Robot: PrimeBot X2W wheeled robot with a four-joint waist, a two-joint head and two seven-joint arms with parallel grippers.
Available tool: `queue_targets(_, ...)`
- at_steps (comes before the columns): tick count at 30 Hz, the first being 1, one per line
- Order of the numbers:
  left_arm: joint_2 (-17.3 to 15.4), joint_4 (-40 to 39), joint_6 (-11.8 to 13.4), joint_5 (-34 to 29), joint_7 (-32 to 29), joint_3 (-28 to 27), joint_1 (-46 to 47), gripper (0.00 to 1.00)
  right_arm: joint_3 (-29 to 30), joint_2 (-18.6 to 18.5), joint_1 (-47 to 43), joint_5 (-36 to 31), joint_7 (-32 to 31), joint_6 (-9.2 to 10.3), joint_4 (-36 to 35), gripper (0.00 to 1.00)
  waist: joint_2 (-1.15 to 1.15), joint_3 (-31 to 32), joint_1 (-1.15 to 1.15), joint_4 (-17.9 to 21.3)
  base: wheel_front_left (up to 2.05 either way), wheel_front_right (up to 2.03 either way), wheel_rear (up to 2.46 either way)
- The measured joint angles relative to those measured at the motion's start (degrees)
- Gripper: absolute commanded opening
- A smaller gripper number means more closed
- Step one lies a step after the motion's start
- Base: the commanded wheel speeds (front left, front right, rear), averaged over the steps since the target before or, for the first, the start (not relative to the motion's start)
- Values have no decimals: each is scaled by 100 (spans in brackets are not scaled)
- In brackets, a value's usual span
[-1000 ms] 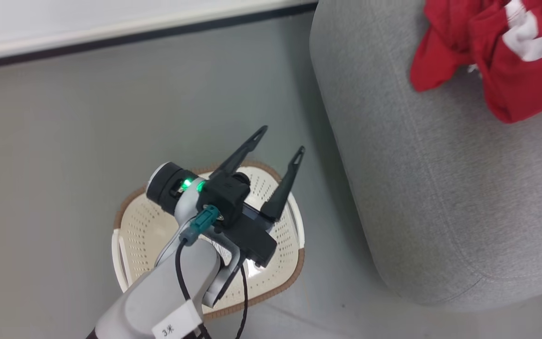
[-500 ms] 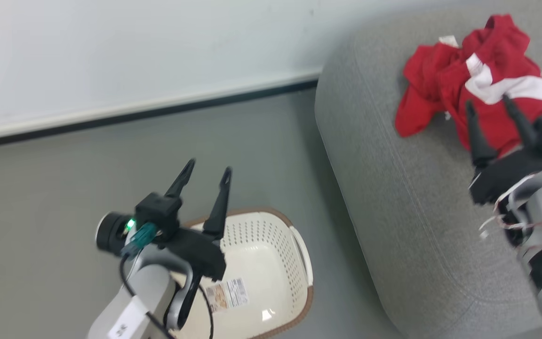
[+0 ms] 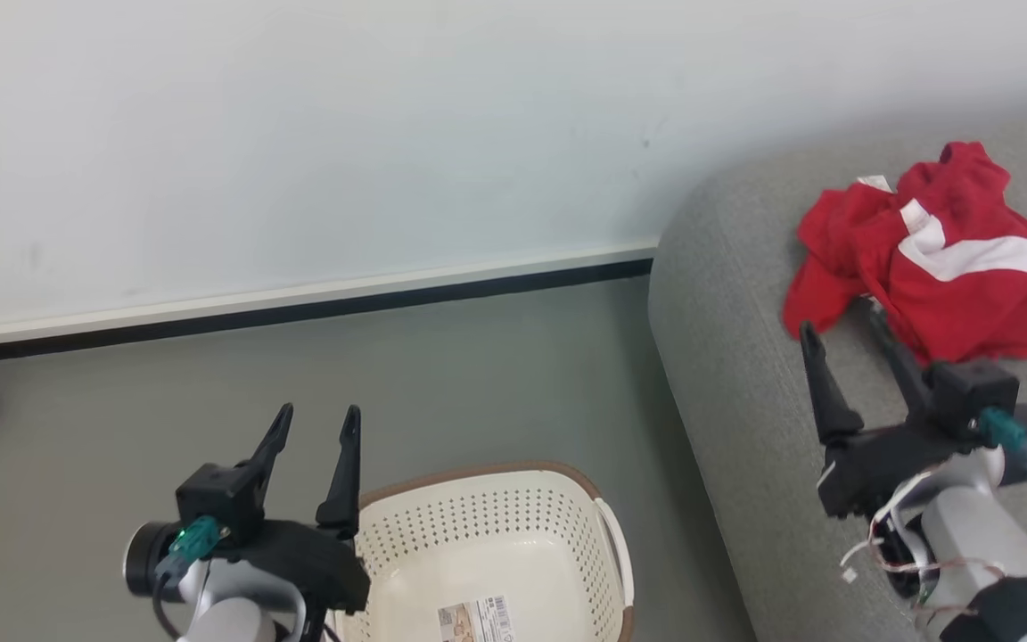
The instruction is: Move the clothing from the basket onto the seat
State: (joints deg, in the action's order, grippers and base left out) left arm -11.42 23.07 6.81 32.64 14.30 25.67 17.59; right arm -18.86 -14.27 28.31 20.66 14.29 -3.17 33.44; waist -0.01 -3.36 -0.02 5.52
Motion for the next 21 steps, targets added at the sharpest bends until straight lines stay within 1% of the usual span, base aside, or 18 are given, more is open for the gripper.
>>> queue_targets(7,-170,-214,27,-41,0,-283,-458,100,33,103,-803,0,0,270,-605,100,1,230,0,-242,0,0,0)
queue_targets(8,-198,-244,29,-53,0,-327,-535,100,46,132,-902,0,0,278,-686,100,1,258,1,-270,0,0,0)
queue_targets(13,-330,-413,32,-155,0,-525,-906,100,88,254,-1435,-1,0,489,-1135,100,1,377,1,-378,0,0,0)
queue_targets(18,-348,-556,32,-237,0,-786,-1301,100,174,289,-1946,-1,0,679,-1614,100,1,466,1,-463,0,0,0)
queue_targets(21,-350,-672,32,-288,0,-1007,-1536,100,215,311,-2219,-2,0,728,-1826,100,1,503,2,-508,0,0,0)
